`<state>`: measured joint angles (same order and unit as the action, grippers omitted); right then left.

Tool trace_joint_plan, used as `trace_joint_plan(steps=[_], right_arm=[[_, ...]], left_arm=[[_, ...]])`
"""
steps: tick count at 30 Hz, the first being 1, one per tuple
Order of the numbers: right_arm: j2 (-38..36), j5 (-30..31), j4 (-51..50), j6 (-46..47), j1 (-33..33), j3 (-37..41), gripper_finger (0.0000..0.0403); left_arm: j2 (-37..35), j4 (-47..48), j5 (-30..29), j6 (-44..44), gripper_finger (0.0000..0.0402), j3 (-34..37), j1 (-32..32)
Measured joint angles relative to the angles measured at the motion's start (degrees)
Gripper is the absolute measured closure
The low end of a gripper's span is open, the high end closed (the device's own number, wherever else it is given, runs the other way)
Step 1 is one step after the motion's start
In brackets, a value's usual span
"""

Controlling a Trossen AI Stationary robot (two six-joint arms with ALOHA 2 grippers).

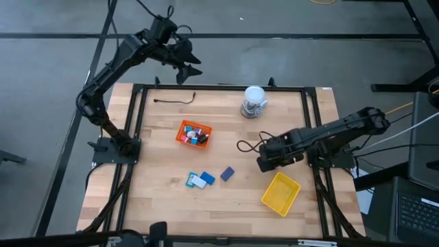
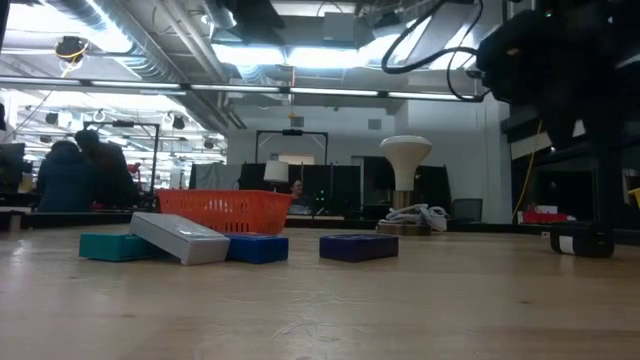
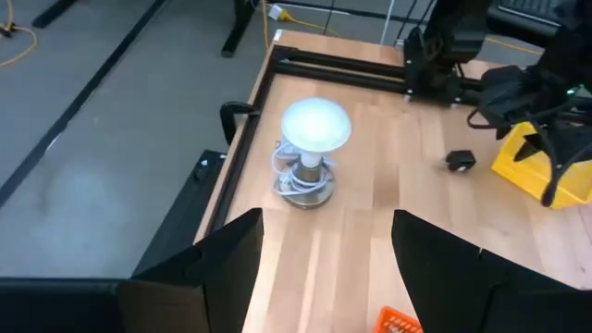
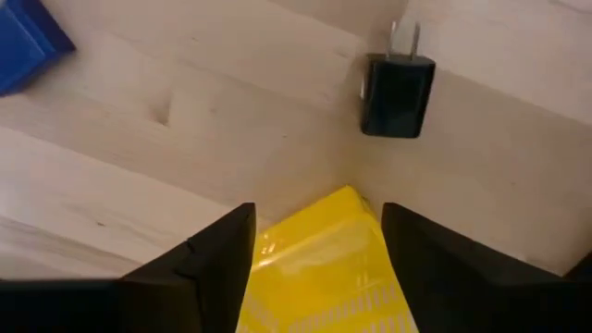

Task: Pick & Place Office items
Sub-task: Put the black charger adapter into the orange basket

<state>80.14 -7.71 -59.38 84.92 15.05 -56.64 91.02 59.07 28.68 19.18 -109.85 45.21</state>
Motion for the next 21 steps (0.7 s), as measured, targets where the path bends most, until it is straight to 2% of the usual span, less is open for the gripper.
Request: trace_joint_plan(steps=[9,15,21], right_arm=[[-0.02,-0.64,0.33,-2.28,-0.31,0.02,0.0176],[-0.02,0.36,2.37,-12.74,-1.82,0.02,0.0192],[-0.02,0.51,3.04,-14.87,-3.37,0.03,0.0207]], left_arm=[[-0.57,-3.62,0.02,-0.39,0.0167,0.41,0.29],[-0.57,-5.16,0.00,-1.00,0.0167,0.41,0.38],[-0.57,-5.11,0.00,-1.51,0.0167,0.41,0.33]])
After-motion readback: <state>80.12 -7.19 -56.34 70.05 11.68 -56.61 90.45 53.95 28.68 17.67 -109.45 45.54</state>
